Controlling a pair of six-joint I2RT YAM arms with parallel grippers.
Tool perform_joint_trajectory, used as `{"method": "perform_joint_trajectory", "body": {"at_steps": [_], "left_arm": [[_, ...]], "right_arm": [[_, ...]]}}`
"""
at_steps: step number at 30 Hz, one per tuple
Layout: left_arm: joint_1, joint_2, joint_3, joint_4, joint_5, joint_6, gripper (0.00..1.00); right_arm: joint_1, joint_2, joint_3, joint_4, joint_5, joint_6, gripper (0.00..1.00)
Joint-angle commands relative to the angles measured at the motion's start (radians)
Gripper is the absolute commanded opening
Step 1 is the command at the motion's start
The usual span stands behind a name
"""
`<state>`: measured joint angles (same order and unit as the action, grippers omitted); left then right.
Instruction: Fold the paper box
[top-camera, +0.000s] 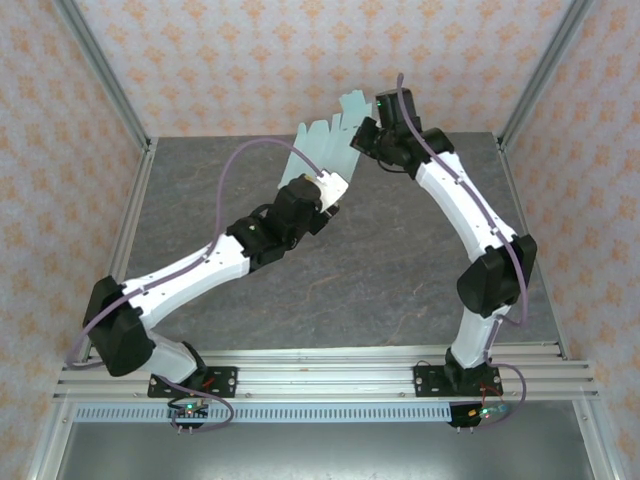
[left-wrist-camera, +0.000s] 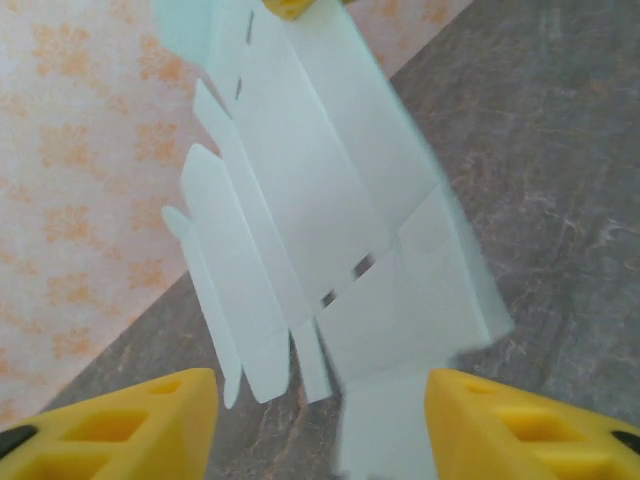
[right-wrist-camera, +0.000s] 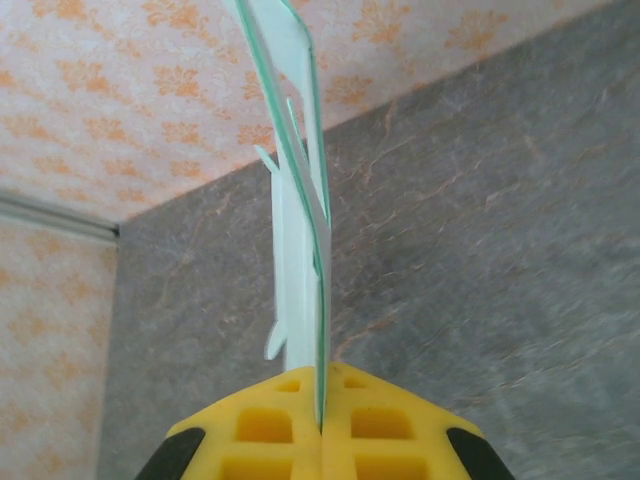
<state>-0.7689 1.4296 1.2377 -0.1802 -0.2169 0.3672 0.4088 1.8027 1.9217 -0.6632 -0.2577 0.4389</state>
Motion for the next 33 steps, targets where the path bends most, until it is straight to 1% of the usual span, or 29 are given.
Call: {"method": "perform_joint_trajectory", "body": {"at_steps": [1,4,5,7,9,12,15,17,19,22,25,27,30,31,33], "left_arm": [[0.049,-0.093,0.050,-0.107,0.205,-0.042,0.64],[0.133,-0.122,0.056,-0.141,0.358,-0.078,0.67],[0.159,-0.124,0.062,-0.153,0.394,-0.083,0.68],[0.217,-0.127,0.088,-0.188,0.450,-0.078,0.71],[0.266,-0.122,0.116,-0.219,0.502,-0.053,0.75],[0.352,-0.094,0.176,-0.261,0.569,-0.026,0.77],[0.425,-0.075,0.242,-0.318,0.643,0.011,0.79],[0.446,-0.069,0.283,-0.372,0.707,0.063,0.82],[0.453,-0.052,0.325,-0.445,0.787,0.145,0.84],[0.454,-0.003,0.401,-0.558,0.857,0.237,0.85],[0.456,0.050,0.472,-0.642,0.926,0.300,0.84],[0.457,0.085,0.514,-0.685,0.957,0.333,0.83],[0.455,0.144,0.585,-0.749,0.984,0.366,0.74],[0.456,0.164,0.613,-0.775,1.003,0.376,0.70],[0.455,0.200,0.654,-0.810,1.037,0.378,0.58]], "right_arm": [[-0.031,-0.097,0.013,-0.049,-0.153,-0.293,0.00],[-0.041,-0.126,0.008,-0.112,-0.229,-0.476,0.00],[-0.042,-0.133,0.008,-0.135,-0.258,-0.538,0.00],[-0.041,-0.152,-0.005,-0.172,-0.336,-0.656,0.00],[-0.042,-0.178,-0.029,-0.183,-0.410,-0.739,0.00],[-0.041,-0.209,-0.064,-0.203,-0.537,-0.879,0.00],[-0.042,-0.232,-0.087,-0.227,-0.609,-0.960,0.00],[-0.041,-0.240,-0.100,-0.241,-0.622,-1.006,0.00],[-0.042,-0.246,-0.116,-0.251,-0.634,-1.043,0.00],[-0.040,-0.249,-0.132,-0.250,-0.657,-1.071,0.00],[-0.035,-0.249,-0.140,-0.253,-0.663,-1.095,0.00],[-0.029,-0.249,-0.142,-0.259,-0.669,-1.117,0.00],[-0.019,-0.250,-0.145,-0.267,-0.660,-1.140,0.00],[-0.018,-0.251,-0.149,-0.269,-0.656,-1.151,0.00],[-0.015,-0.256,-0.158,-0.260,-0.644,-1.162,0.00]]}}
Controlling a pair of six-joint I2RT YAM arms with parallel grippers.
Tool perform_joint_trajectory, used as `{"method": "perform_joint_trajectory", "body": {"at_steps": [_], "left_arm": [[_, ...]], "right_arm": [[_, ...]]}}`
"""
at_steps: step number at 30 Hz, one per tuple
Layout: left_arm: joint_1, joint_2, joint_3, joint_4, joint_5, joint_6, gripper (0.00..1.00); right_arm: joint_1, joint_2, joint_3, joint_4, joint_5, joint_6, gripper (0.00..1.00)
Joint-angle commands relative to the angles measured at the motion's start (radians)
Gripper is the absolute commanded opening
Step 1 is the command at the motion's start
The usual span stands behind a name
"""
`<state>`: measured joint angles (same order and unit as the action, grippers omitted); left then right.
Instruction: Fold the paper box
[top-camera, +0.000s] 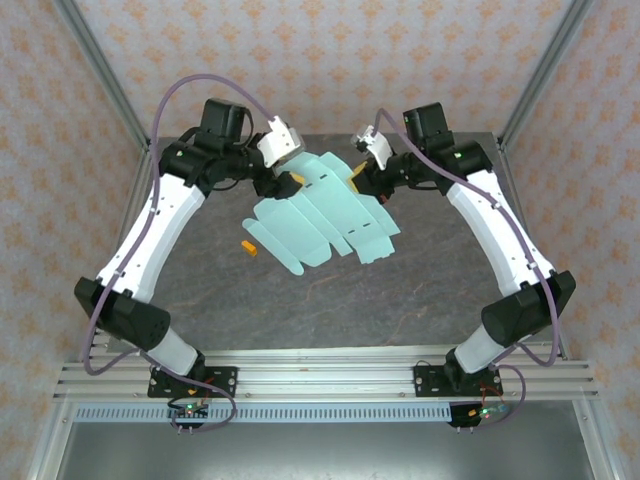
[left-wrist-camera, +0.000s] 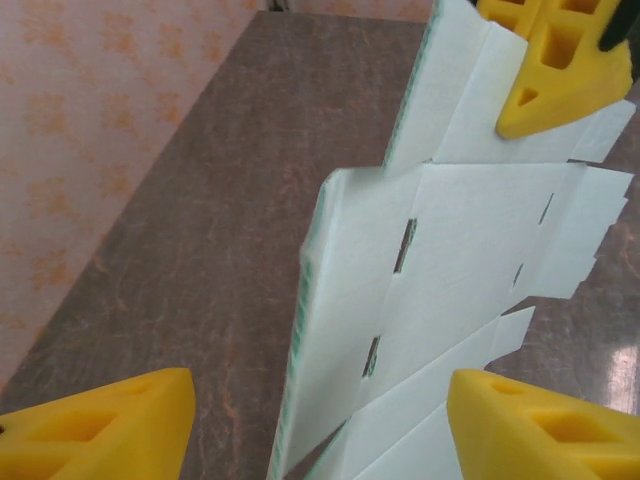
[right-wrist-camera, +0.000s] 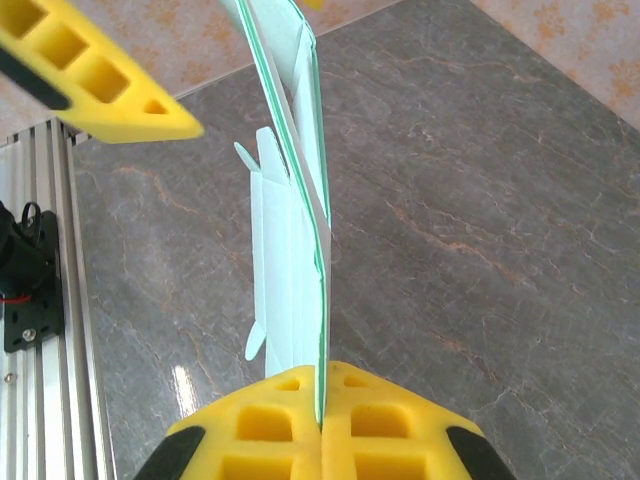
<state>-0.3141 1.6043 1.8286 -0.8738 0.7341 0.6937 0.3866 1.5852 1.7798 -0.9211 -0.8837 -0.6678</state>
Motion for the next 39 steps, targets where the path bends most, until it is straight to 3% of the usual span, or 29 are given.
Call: {"method": "perform_joint_trajectory", "body": {"at_steps": [1,7,10,13,18,21,27,39], "left_arm": [[0.000,0.041,0.081,-0.131,0.090,0.044,0.53],[0.000,0.074,0.106,-0.171,0.128,0.041,0.16],[0.000,0.071,0.103,-0.175,0.129,0.038,0.08],[0.001,0.067,0.100,-0.187,0.129,0.040,0.00],[0.016,0.063,0.102,-0.208,0.150,0.042,0.00],[0.042,0.058,0.100,-0.215,0.204,0.043,0.00],[0.055,0.061,0.098,-0.240,0.238,0.071,0.00],[0.059,0.061,0.099,-0.249,0.258,0.083,0.00]], "right_arm": [[0.008,-0.040,-0.022,0.003,-0.015,-0.060,0.00],[0.009,-0.053,-0.039,0.051,0.022,-0.075,0.00],[0.009,-0.067,-0.062,0.087,0.049,-0.080,0.01],[0.008,-0.077,-0.078,0.090,0.077,-0.089,0.12],[0.004,-0.121,-0.145,0.102,0.122,-0.112,0.39],[-0.009,-0.154,-0.218,0.153,0.137,-0.114,0.43],[-0.040,-0.188,-0.322,0.287,0.175,-0.125,0.46],[-0.043,-0.111,-0.282,0.261,0.044,-0.261,0.42]]}}
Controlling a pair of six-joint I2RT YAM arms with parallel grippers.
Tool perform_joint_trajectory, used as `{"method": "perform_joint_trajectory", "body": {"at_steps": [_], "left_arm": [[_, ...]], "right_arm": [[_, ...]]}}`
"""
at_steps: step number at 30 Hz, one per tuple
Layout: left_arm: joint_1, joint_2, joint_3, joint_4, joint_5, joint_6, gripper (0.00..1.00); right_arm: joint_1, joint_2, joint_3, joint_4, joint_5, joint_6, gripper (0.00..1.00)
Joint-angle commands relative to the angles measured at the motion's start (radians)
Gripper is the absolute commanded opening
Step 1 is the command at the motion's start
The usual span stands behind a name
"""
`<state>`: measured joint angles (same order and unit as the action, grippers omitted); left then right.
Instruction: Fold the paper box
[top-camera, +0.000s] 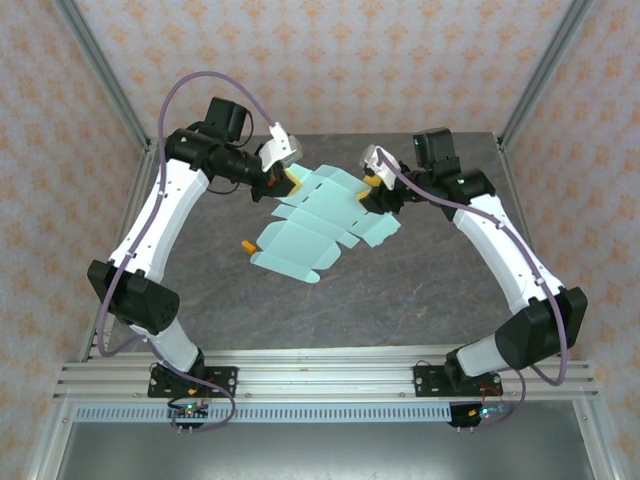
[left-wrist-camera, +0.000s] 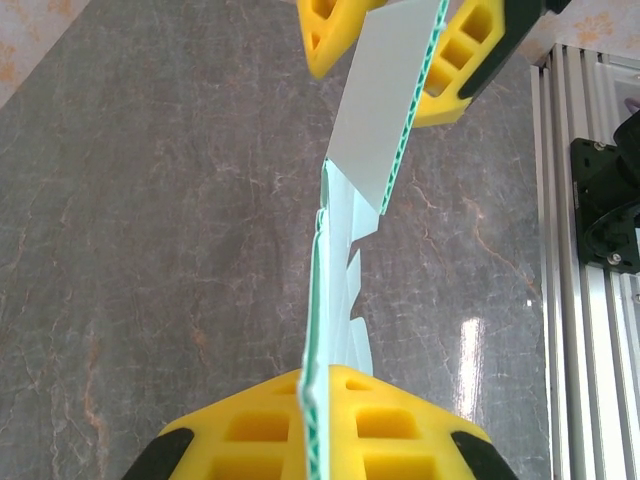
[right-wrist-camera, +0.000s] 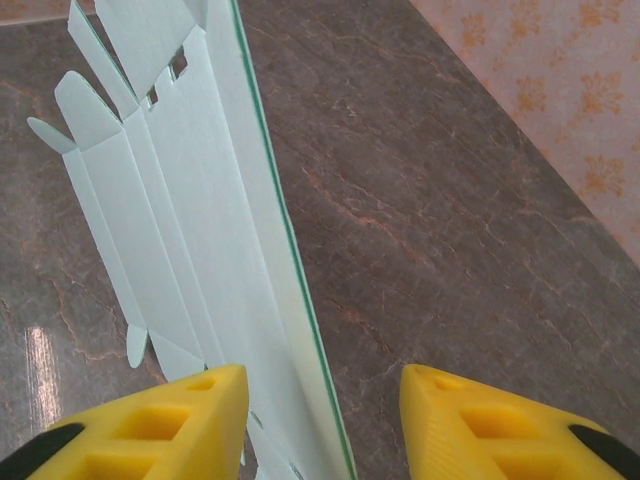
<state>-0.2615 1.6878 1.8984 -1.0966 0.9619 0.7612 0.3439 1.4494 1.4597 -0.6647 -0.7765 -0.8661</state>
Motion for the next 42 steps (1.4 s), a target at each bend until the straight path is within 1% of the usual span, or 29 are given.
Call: {"method": "perform_joint_trajectory", "body": {"at_steps": [1,5,12,16,19,31,36,39,42], "left_arm": [[0.007,-0.024,0.028,-0.026,0.031,0.016,0.00],[0.006,-0.023,0.028,-0.025,0.031,0.014,0.00],[0.007,-0.009,0.031,-0.022,0.026,0.006,0.00],[0.007,-0.003,0.032,-0.020,0.022,0.005,0.00],[0.007,0.001,0.033,-0.023,0.021,0.000,0.00],[0.007,0.003,0.034,-0.022,0.023,0.002,0.00],[0.007,0.005,0.034,-0.022,0.023,0.001,0.00],[0.008,0.006,0.035,-0.020,0.024,0.001,0.00],[0.007,0.005,0.035,-0.018,0.024,-0.002,0.00]], "right_arm": [[-0.001,0.037,0.054,-0.013,-0.071,-0.066,0.40],[-0.001,0.070,0.102,-0.064,-0.091,-0.070,0.31],[-0.001,0.057,0.088,-0.034,-0.110,-0.057,0.30],[-0.001,0.051,0.090,-0.030,-0.102,-0.050,0.26],[-0.001,0.051,0.089,-0.028,-0.090,-0.044,0.25],[-0.002,0.050,0.103,-0.008,-0.090,-0.017,0.26],[-0.001,0.054,0.116,-0.017,-0.096,-0.015,0.21],[0.000,0.057,0.123,-0.025,-0.102,-0.014,0.20],[-0.001,0.061,0.132,-0.037,-0.113,-0.016,0.14]]}}
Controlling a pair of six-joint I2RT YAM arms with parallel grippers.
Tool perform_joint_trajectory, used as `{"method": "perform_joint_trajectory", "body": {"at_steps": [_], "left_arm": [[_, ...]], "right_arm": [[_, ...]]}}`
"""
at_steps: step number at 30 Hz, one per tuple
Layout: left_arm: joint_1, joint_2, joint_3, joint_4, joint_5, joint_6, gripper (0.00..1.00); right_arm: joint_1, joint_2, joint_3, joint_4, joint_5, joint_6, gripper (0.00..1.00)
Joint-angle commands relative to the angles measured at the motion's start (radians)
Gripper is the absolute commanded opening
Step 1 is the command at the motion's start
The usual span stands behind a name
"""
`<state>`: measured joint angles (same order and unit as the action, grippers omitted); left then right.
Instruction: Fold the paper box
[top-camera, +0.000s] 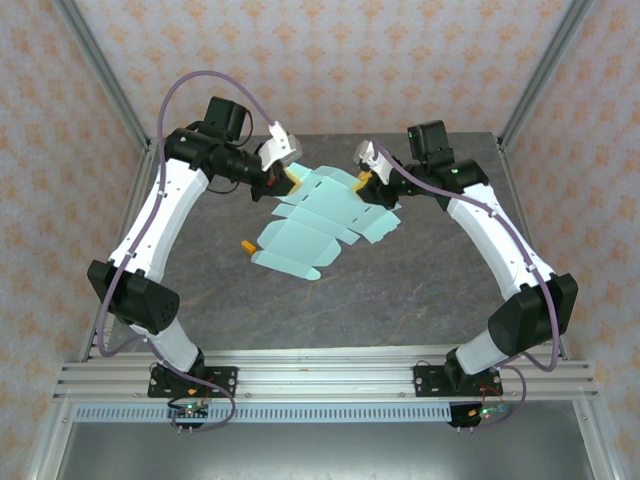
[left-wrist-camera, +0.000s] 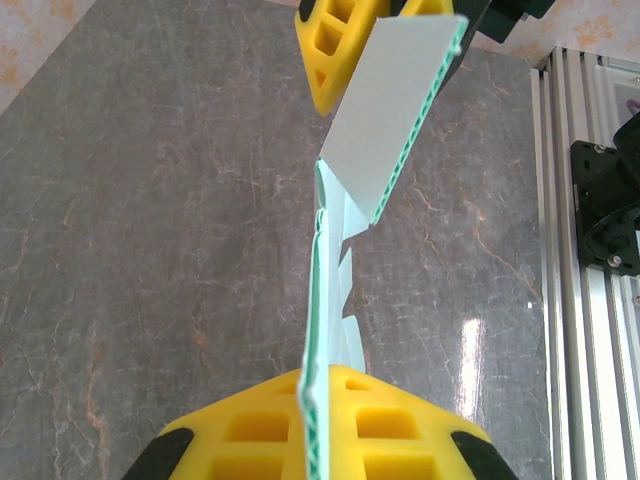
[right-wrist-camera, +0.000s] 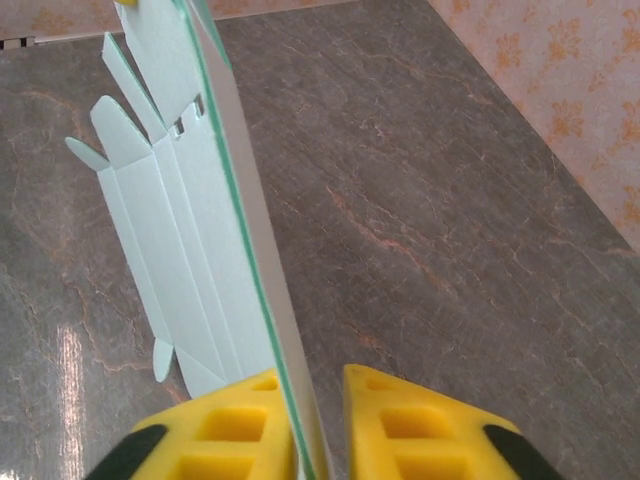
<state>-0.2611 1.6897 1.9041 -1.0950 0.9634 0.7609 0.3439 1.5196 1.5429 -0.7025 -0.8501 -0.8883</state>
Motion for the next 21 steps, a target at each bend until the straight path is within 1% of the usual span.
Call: {"method": "perform_joint_trajectory", "body": {"at_steps": [1,4,6,7,8,9,10,11,14,15,17,18,19,21], "left_arm": [[0.007,0.003,0.028,-0.018,0.022,-0.003,0.00],[0.006,0.004,0.029,-0.007,0.018,-0.021,0.00],[0.006,0.006,0.029,0.015,0.010,-0.054,0.00],[0.007,0.005,0.029,0.030,0.008,-0.082,0.02],[0.007,0.007,0.031,0.043,0.008,-0.111,0.08],[0.006,0.008,0.032,0.053,0.015,-0.136,0.10],[0.007,0.008,0.031,0.070,0.023,-0.168,0.13],[0.007,0.011,0.031,0.082,0.034,-0.194,0.17],[0.007,0.023,0.035,0.095,0.047,-0.240,0.29],[0.007,0.026,0.037,0.094,0.041,-0.246,0.31],[0.007,0.033,0.046,0.092,0.014,-0.255,0.39],[0.008,0.034,0.049,0.095,-0.005,-0.261,0.41],[0.008,0.034,0.051,0.099,-0.027,-0.265,0.43],[0.007,0.030,0.045,0.105,-0.065,-0.264,0.45]], "right_arm": [[0.000,-0.008,0.051,-0.004,-0.040,0.007,0.12],[-0.002,-0.010,0.051,-0.007,-0.025,0.013,0.06],[0.001,-0.012,0.044,0.017,0.005,0.051,0.03],[0.001,-0.016,0.038,0.045,0.036,0.091,0.01],[0.008,-0.019,0.033,0.066,0.083,0.129,0.00],[0.018,-0.022,0.030,0.082,0.137,0.158,0.00],[0.031,-0.027,0.020,0.106,0.203,0.193,0.00],[0.050,-0.034,0.009,0.126,0.280,0.212,0.00],[0.120,-0.054,-0.029,0.158,0.488,0.206,0.00],[0.134,-0.062,-0.042,0.165,0.522,0.202,0.00],[0.145,-0.085,-0.074,0.188,0.546,0.199,0.00],[0.145,-0.099,-0.091,0.196,0.543,0.195,0.00],[0.143,-0.112,-0.102,0.197,0.532,0.184,0.00],[0.135,-0.120,-0.102,0.169,0.471,0.172,0.00]]}}
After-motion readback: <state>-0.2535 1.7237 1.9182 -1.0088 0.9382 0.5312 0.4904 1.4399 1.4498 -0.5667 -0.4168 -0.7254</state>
